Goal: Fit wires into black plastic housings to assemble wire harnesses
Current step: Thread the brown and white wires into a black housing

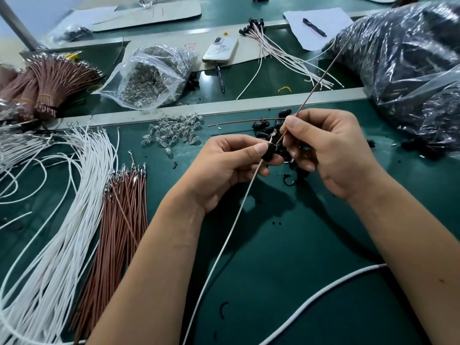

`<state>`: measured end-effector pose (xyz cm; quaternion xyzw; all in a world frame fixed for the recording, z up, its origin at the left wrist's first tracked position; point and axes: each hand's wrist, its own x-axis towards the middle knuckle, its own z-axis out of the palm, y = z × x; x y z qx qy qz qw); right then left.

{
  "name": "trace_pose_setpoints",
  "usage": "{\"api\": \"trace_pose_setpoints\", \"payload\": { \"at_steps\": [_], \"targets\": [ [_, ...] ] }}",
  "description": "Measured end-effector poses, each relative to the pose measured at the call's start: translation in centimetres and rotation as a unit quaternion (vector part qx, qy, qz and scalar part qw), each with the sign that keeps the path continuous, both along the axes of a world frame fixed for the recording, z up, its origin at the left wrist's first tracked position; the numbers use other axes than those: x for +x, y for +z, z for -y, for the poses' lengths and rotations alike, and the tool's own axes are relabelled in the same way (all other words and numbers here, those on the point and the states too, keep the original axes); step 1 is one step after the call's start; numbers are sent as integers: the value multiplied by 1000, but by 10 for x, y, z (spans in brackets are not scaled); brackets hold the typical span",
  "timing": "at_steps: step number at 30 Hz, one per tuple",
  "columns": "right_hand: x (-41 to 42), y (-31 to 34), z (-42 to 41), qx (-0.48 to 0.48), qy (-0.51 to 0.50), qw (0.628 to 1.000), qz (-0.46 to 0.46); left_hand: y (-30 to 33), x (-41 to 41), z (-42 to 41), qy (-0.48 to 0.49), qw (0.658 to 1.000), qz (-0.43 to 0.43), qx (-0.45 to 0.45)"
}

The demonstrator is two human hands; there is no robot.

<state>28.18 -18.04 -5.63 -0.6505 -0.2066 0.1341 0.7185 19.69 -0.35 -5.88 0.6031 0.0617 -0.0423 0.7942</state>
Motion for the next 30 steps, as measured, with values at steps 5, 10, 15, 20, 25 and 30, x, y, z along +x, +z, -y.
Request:
{"api": "trace_pose_setpoints", "payload": {
  "at_steps": [5,10,15,20,25,30],
  "targets": [
    [1,-2,-1,-13,-13,1000,15,1,-1,1,-7,1000,5,11],
    [1,-3,1,8,0,1000,-13,1,-1,2,1,1000,10,4],
    [1,-2,1,6,0,1000,-12,0,-2,1,-10,1000,21,-9],
    [-1,1,0,29,-18,999,-3,0,0,1,-6,1000,20,-23],
    [-2,3,-1,41,-26,999,5,0,0,0,0,999,19,-30],
    [-3,3,-1,38,-26,999,16,0,0,0,5,1000,14,-25]
  ]
}}
